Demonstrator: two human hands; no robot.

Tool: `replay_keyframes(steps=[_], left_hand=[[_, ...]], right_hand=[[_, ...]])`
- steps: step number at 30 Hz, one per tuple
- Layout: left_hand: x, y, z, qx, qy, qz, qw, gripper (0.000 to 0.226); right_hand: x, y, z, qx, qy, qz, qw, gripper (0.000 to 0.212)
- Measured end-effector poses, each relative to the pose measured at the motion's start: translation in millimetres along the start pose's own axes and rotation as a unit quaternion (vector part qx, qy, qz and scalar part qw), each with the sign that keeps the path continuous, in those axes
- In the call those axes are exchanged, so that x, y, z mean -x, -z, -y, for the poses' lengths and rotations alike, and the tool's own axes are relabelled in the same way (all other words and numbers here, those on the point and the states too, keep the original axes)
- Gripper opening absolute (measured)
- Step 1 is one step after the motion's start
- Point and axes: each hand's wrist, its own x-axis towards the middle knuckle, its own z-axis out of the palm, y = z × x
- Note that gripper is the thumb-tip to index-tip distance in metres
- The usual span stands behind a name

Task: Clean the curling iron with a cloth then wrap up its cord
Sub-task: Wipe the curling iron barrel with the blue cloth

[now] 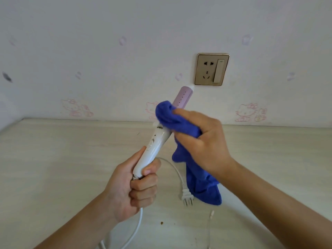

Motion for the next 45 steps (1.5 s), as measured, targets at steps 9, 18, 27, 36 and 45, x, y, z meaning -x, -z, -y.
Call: replay_keyframes(steps=[9,18,27,36,45], left_hand=[[2.0,-14.5,0.5,-0.175,-0.087,-0.101,0.975,0.053],[2.3,-30.7,-0.3,-0.342,-0.192,-0.272,0.879,0.027],[-5.6,-33.5,2.0,-0.424,-0.253,-0.324,0.807,0.033],[3.9,-29.6,0.2,-0.321,-0.22,-0.269,0.881,0.045],[3.9,-25.1,6.8,-0.216,-0.166,-0.217,0.937,0.035]], right_hand=[[-6.4,4.3,0.6,0.027,0.027,0.041,0.998,0.043],[17.5,-23.7,1.5,0.046,0.053,0.118,0.991,0.043],[11.6,-17.2,2.2,0.041,0.093,0.03,0.994,0.041],[26.3,-32.4,-2.0,0.012,0.081,0.104,0.991,0.035],[10.1,-9.7,-2.2,0.016,0.036,0.035,0.999,0.039]])
